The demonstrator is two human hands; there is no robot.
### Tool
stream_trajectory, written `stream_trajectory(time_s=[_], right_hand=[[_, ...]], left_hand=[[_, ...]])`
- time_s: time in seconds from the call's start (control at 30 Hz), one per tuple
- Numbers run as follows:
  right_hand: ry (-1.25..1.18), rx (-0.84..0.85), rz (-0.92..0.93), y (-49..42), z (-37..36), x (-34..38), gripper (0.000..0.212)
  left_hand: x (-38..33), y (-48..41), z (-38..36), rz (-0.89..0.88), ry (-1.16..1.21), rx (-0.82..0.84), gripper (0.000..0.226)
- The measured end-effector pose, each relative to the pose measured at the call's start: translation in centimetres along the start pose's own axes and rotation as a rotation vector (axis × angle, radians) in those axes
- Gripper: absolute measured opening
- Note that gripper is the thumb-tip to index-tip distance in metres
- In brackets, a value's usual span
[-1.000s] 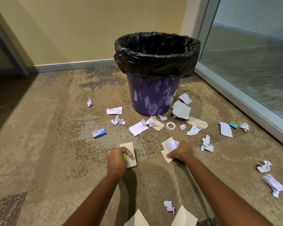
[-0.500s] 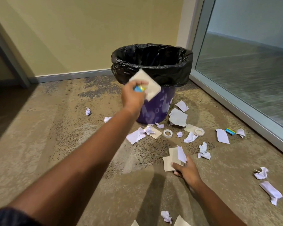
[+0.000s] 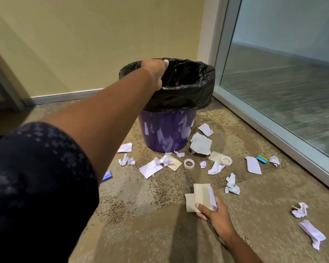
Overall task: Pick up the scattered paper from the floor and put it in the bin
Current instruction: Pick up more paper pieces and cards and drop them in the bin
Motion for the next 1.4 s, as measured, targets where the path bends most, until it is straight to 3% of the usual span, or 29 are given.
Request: stream_trajectory(time_s=[0.13, 0.2, 0.27, 0.47, 0.53, 0.6, 0.7, 0.8, 0.93, 1.07, 1.27, 1.4], right_hand=[[0.014, -0.012, 0.011, -0.1, 0.1, -0.1, 0.033], [0.021, -0.023, 0.013, -0.2, 0.1, -0.1, 0.037], [0.019, -0.027, 0.012, -0.3, 0.0, 0.0, 0.039], [0.057, -0.142, 0.025, -0.5, -1.0, 2.2, 0.052], [0.080, -0.198, 0.122, 0.4, -2.5, 5.7, 0.059], [0.062, -0.227, 0.305, 2.2, -4.4, 11.1, 0.048], [-0.035, -0.178, 0.578, 5.6, -7.6, 19.7, 0.040], [-0.064, -0.116, 0.693, 6.5, -11.0, 26.4, 0.032], [-0.065, -0.052, 0.461, 2.8, -14.8, 31.0, 0.031], [-0.007, 0.044, 0.270, 1.7, -17.0, 31.6, 0.057], [-0.003, 0.033, 0.297, 1.9, -16.5, 31.9, 0.068], [0.048, 0.031, 0.437, 2.4, -15.5, 30.5, 0.066]], left_hand=[[1.7, 4.5, 2.8, -0.452, -0.427, -0.001, 0.036], [5.0, 8.0, 4.6, -0.557, -0.564, 0.058, 0.037], [9.9, 10.6, 6.5, -0.476, -0.693, 0.132, 0.040], [21.9, 18.0, 11.1, 0.050, -1.122, 0.530, 0.064], [23.6, 19.7, 12.1, 0.156, -1.207, 0.672, 0.077], [24.4, 20.6, 12.6, 0.239, -1.236, 0.756, 0.091], [24.6, 20.8, 12.6, 0.247, -1.223, 0.738, 0.096], [24.5, 20.7, 12.3, 0.241, -1.223, 0.705, 0.094], [24.7, 20.6, 12.0, 0.257, -1.214, 0.683, 0.093], [24.8, 20.6, 11.9, 0.265, -1.189, 0.660, 0.095], [25.0, 20.6, 12.0, 0.259, -1.166, 0.651, 0.091], [24.7, 20.8, 12.0, 0.259, -1.164, 0.656, 0.090]])
Point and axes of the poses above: each hand's wrist, its own y-axis away from the middle knuckle, its own z-axis out of the back of the hand, x = y × z, the point moved 3 cm from there along -y, towards the middle knuckle, and after that the axes turned 13 degrees about -z, right-handed, at the moved point
